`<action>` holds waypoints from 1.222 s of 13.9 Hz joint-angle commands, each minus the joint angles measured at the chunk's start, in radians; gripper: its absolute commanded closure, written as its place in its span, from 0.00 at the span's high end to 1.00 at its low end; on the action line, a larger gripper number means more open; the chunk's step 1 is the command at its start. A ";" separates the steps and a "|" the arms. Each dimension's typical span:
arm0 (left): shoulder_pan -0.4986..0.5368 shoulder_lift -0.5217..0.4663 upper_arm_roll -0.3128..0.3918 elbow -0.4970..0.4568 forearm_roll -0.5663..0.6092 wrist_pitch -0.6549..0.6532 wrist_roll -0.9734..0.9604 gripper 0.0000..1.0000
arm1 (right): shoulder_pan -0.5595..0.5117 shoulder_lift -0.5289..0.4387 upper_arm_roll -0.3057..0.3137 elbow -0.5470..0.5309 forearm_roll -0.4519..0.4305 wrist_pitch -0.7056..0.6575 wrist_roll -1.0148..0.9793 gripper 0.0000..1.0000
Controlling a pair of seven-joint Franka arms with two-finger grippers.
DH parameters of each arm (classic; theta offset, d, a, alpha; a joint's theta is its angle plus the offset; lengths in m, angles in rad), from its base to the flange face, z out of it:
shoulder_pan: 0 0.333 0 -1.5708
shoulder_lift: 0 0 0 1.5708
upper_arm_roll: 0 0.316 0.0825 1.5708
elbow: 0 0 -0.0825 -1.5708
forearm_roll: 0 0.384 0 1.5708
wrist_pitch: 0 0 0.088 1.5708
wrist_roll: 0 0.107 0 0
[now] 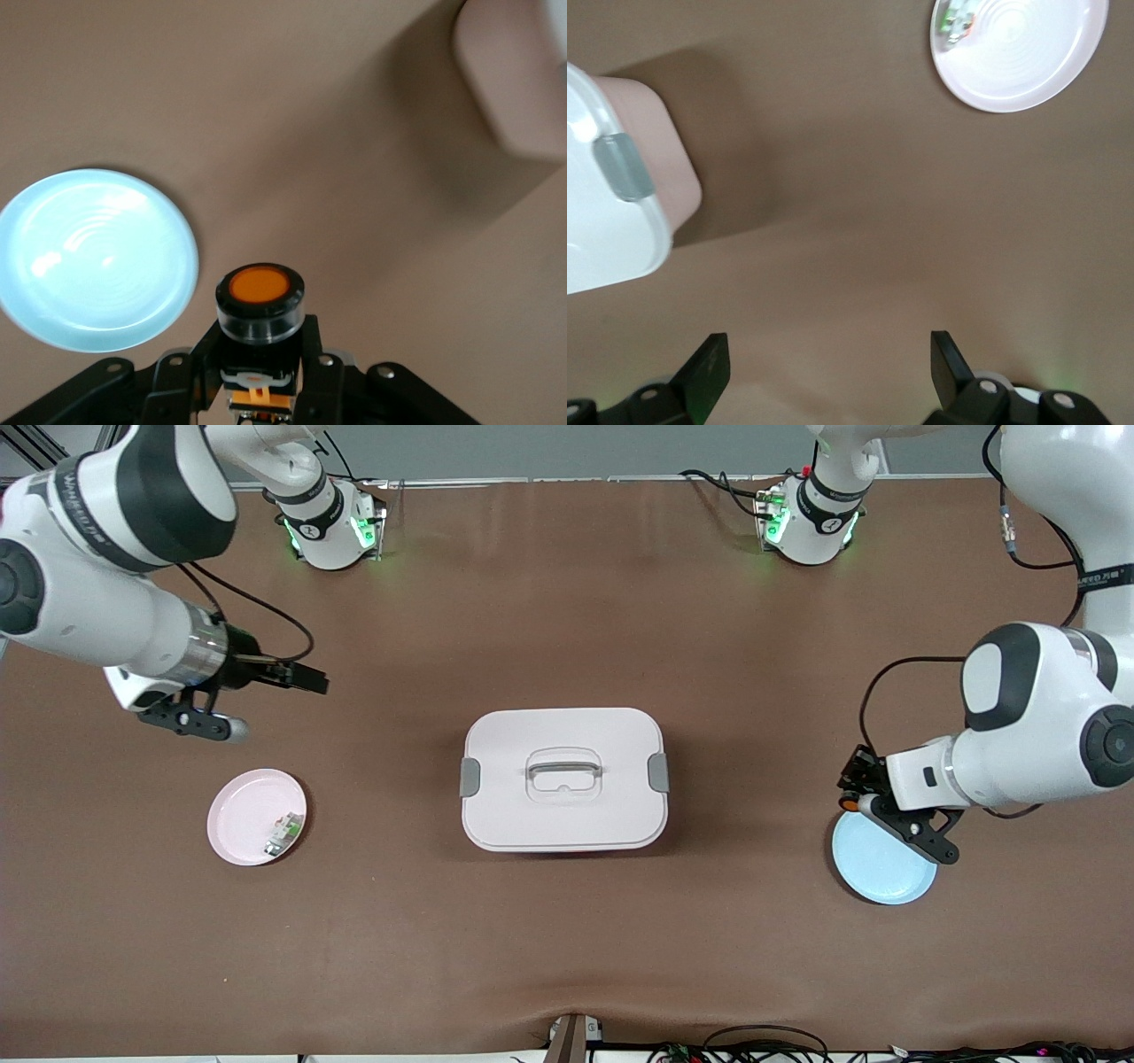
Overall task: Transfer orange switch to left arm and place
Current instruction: 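Carry the switch to the blue plate while the right gripper withdraws, then lower the switch onto the blue plate and open the left gripper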
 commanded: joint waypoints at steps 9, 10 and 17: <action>0.054 0.185 -0.008 0.009 0.280 0.279 0.525 0.00 | -0.251 -0.101 0.015 0.032 -0.098 -0.043 -0.191 1.00; 0.069 0.203 -0.008 0.007 0.280 0.313 0.582 0.00 | -0.263 -0.099 0.013 0.059 -0.097 -0.043 -0.191 1.00; 0.103 0.260 -0.008 -0.020 0.397 0.463 0.780 0.00 | -0.277 -0.088 0.016 0.112 -0.097 -0.005 -0.286 1.00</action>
